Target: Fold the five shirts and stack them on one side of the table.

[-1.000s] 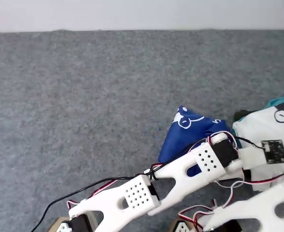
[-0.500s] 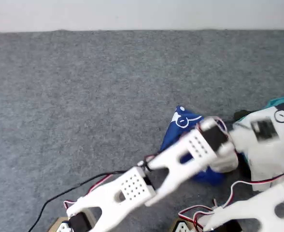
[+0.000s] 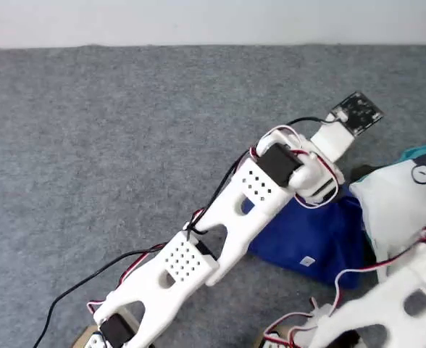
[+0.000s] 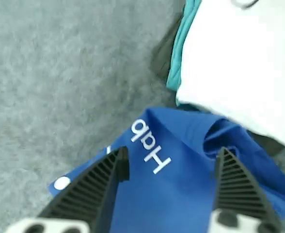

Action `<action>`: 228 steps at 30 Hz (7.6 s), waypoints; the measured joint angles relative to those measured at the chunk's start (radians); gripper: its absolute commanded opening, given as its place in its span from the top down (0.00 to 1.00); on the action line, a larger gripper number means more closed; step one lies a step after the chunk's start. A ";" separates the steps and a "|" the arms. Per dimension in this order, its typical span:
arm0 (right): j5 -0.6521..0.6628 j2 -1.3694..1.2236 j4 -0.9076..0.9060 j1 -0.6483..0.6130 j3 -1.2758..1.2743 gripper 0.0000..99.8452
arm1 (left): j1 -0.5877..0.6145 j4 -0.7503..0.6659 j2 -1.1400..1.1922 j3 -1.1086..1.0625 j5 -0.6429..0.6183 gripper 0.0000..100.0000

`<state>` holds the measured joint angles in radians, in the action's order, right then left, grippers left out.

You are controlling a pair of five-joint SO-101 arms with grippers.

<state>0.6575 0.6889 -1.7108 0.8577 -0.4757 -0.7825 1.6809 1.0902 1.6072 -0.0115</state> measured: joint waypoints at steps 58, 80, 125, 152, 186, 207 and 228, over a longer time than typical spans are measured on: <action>-0.235 -0.146 0.726 -0.563 -0.351 0.74 | 0.299 0.054 -0.058 0.012 0.000 0.72; -0.287 -0.494 0.667 -0.720 -0.120 0.74 | 0.296 0.054 -0.100 0.012 0.000 0.72; -0.278 -0.760 0.885 -0.664 -0.123 1.00 | 0.296 0.054 -0.100 0.012 0.000 0.72; -0.362 -0.779 0.417 -0.697 0.551 0.99 | 0.296 0.054 -0.100 0.012 0.000 0.72; -0.632 -0.678 0.149 0.112 0.565 0.99 | 0.296 0.054 -0.100 0.012 0.000 0.72; -0.554 -0.669 0.347 0.265 0.390 0.77 | 0.296 0.054 -0.100 -0.008 0.000 0.72; -0.199 -0.264 -0.040 -0.270 0.479 0.77 | 0.450 0.054 -0.107 -0.600 0.000 0.72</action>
<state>0.4580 0.4250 -1.7507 0.5877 0.0031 -0.3330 1.7346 0.9828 1.0073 -0.0115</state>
